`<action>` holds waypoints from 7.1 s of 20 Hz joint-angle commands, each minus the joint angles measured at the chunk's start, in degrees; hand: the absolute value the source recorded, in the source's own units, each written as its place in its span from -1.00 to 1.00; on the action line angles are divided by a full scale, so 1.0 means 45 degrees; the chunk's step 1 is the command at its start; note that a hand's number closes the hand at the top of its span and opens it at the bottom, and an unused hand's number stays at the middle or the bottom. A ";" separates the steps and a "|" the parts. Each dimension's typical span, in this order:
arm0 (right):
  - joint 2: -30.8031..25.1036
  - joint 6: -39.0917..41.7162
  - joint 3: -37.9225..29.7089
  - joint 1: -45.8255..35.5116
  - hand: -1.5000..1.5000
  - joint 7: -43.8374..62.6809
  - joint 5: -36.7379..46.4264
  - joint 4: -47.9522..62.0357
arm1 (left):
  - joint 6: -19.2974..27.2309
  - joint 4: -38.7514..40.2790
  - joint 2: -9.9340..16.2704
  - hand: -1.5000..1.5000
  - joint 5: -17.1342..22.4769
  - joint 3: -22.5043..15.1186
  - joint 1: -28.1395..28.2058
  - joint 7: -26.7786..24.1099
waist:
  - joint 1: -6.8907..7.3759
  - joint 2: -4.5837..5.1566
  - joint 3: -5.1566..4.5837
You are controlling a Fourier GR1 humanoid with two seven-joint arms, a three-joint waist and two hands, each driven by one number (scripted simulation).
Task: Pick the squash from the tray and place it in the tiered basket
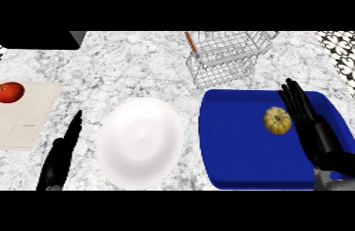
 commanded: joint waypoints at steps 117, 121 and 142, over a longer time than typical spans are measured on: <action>-0.5375 0.7010 -0.6158 -0.8897 1.00 -0.4436 0.9577 1.0629 | -0.4615 0.2141 -0.3071 0.00 0.0514 0.1142 -0.2890 -0.3322 | 0.0679 0.0493 0.0600; -0.5576 0.7681 -0.5806 -1.1223 1.00 -0.4475 0.9937 1.2231 | -0.4589 0.1717 -0.3033 0.00 0.0421 0.1091 -0.3136 -0.2770 | 0.0825 0.0424 0.0575; -0.1130 0.7172 -0.4800 -1.8117 1.00 0.1015 1.0673 1.5202 | -0.4736 0.2191 -0.3201 0.00 0.0283 0.1609 -0.3422 -0.3004 | 0.0580 0.0375 0.0543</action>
